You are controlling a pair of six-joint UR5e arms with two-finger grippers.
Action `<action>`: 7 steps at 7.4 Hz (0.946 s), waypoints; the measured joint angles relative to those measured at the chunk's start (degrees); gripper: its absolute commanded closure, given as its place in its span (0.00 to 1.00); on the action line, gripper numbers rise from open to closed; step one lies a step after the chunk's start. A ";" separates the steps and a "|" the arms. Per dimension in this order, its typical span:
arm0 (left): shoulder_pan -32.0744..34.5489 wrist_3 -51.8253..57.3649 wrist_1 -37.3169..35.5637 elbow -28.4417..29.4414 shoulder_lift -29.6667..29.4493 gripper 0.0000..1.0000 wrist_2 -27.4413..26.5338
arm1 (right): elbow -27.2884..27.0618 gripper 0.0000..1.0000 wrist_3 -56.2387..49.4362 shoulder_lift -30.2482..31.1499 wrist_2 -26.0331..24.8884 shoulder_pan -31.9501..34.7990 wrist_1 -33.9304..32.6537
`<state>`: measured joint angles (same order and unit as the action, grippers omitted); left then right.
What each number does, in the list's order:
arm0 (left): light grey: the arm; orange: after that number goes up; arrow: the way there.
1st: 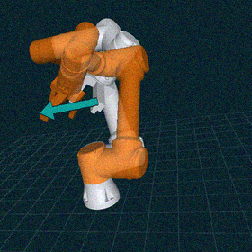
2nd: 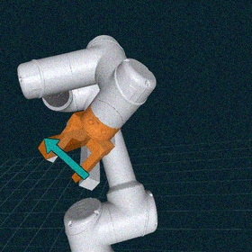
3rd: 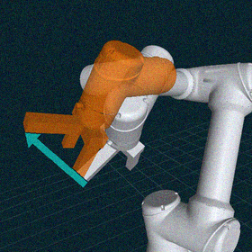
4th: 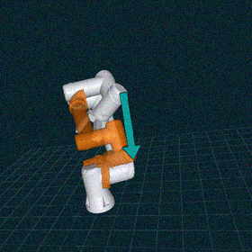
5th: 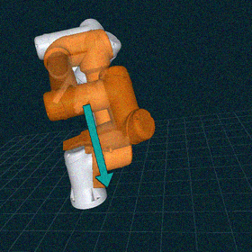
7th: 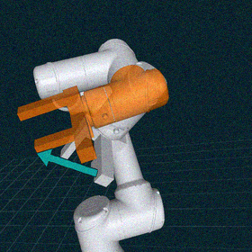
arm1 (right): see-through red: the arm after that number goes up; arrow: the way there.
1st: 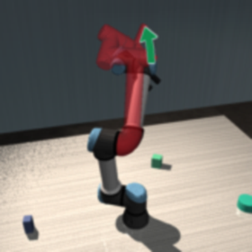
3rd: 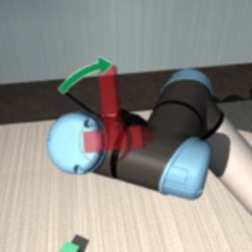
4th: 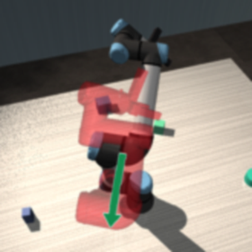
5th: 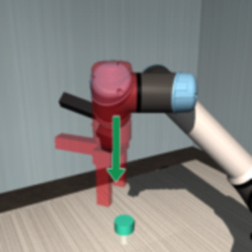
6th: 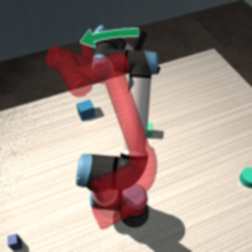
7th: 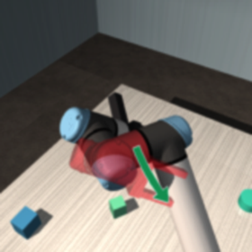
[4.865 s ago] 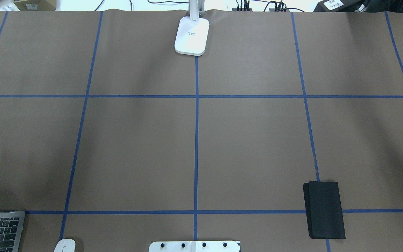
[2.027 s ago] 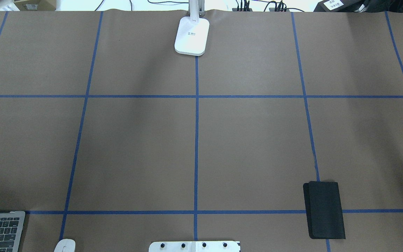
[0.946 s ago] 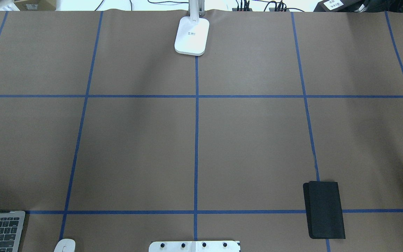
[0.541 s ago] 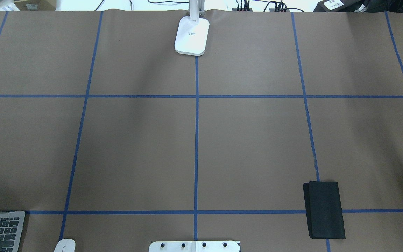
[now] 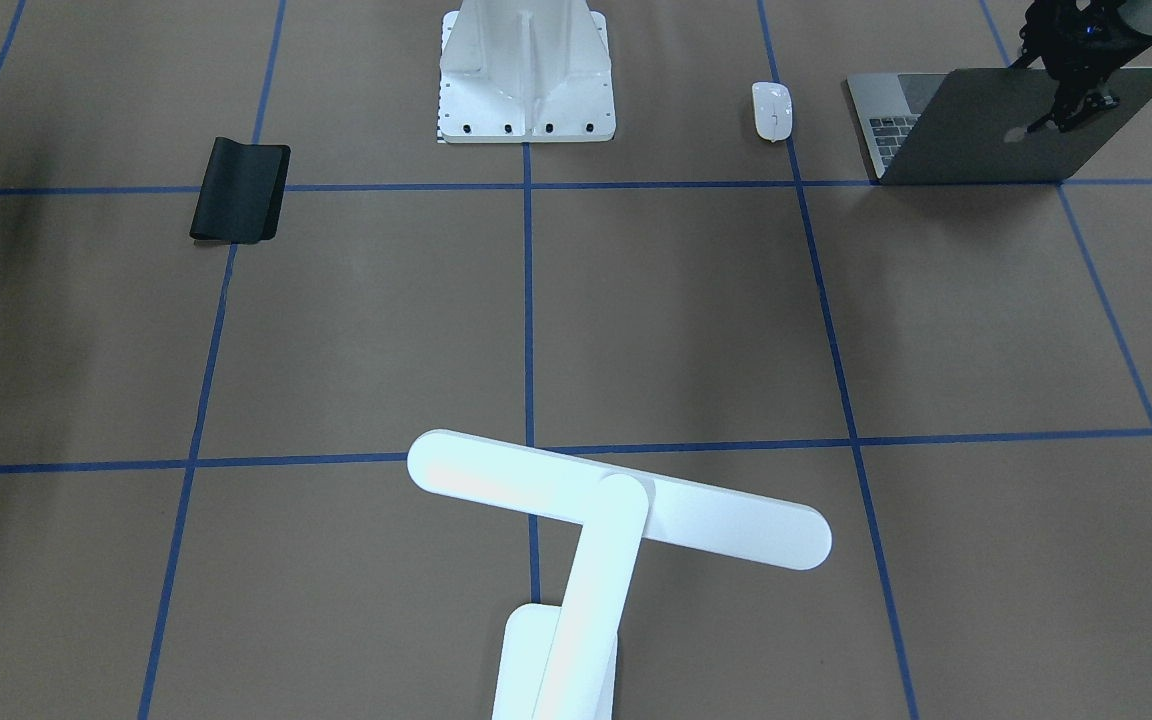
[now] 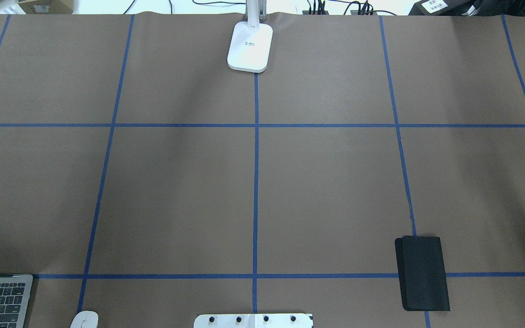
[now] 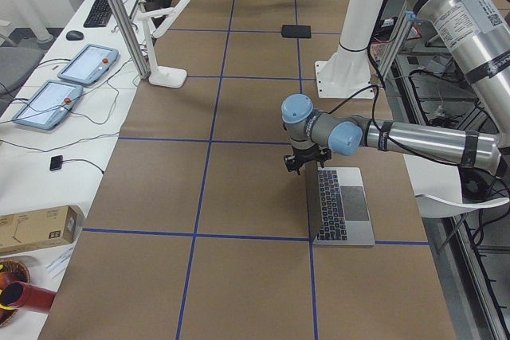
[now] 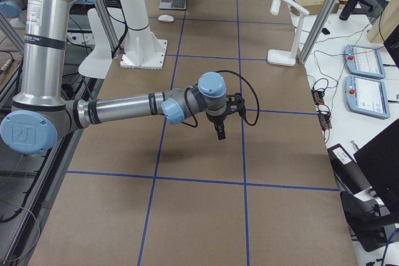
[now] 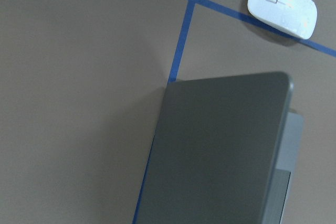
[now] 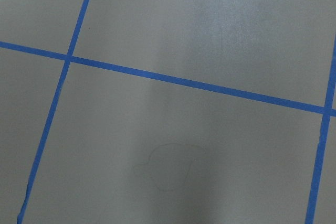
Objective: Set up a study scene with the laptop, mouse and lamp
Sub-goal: 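Grip the silver laptop with the left gripper and slide it away from the robot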
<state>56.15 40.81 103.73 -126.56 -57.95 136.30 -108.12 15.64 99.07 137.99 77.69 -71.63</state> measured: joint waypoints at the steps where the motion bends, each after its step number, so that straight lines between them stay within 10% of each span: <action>1: 0.51 0.30 0.03 -0.01 0.08 0.50 -0.05 | 0.04 0.00 0.00 -0.01 0.00 0.00 0.00; 7: 2.50 5.28 0.06 -0.07 0.75 0.82 -2.83 | 0.21 0.00 -0.07 0.07 -0.06 0.00 0.00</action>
<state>58.65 46.09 103.79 -126.64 -57.21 133.47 -107.91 15.58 99.14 137.93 77.69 -71.63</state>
